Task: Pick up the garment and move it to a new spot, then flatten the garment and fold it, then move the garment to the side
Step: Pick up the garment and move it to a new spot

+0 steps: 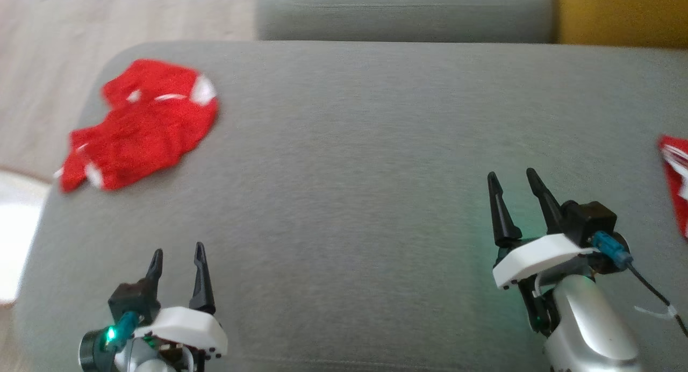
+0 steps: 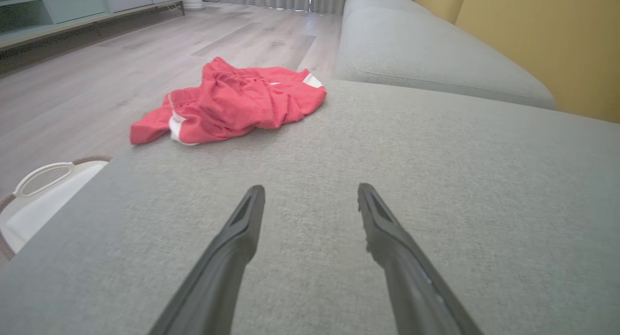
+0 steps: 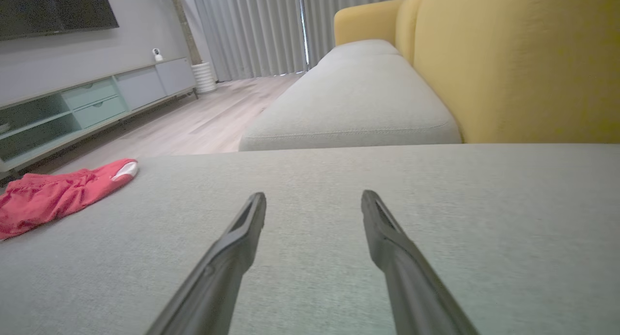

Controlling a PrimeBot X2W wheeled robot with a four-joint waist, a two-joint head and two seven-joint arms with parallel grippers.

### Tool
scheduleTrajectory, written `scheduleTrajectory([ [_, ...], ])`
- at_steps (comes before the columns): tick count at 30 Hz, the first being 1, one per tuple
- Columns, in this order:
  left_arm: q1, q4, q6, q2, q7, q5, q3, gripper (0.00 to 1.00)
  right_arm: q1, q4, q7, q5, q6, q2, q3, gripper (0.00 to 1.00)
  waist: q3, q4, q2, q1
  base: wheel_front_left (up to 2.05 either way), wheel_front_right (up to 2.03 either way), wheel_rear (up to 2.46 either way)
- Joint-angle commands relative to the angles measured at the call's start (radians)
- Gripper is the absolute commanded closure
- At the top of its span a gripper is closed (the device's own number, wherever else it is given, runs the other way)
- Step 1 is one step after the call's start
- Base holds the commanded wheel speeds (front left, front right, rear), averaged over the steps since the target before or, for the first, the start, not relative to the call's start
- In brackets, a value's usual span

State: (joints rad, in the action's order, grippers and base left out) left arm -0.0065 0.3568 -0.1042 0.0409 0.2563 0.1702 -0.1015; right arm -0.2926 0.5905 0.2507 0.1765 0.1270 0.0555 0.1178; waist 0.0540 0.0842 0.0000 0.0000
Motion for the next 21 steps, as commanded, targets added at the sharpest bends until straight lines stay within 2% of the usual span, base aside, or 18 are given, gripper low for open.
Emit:
scheduleTrajectory([
  [1,-0.046,-0.032,0.002,0.009,0.006,0.004,0.027,0.0,-0.013,-0.032,0.011,0.006,0.004,-0.005,0.024,0.0,0.005,0.083,0.0,0.0,0.0,0.0,0.0],
  [8,-0.032,-0.024,-0.001,0.009,0.006,0.009,0.045,0.0,-0.015,-0.029,0.011,0.026,0.004,-0.005,0.042,0.0,0.01,0.257,0.0,0.0,0.0,0.0,0.0],
  [12,-0.021,-0.024,-0.003,0.009,0.006,0.01,0.059,0.0,-0.016,-0.02,0.011,0.035,0.004,-0.005,0.051,0.0,0.007,0.329,0.0,0.0,0.0,0.0,0.0],
  [16,-0.012,-0.025,0.0,0.009,0.006,0.009,0.071,0.0,-0.023,-0.013,0.011,0.042,0.004,-0.005,0.058,0.0,0.011,0.36,0.0,0.0,0.0,0.0,0.0],
  [21,-0.012,-0.017,0.014,0.009,0.006,0.014,0.087,0.0,-0.037,-0.007,0.011,0.049,0.004,-0.005,0.081,0.0,0.024,0.343,0.0,0.0,0.0,0.0,0.0],
])
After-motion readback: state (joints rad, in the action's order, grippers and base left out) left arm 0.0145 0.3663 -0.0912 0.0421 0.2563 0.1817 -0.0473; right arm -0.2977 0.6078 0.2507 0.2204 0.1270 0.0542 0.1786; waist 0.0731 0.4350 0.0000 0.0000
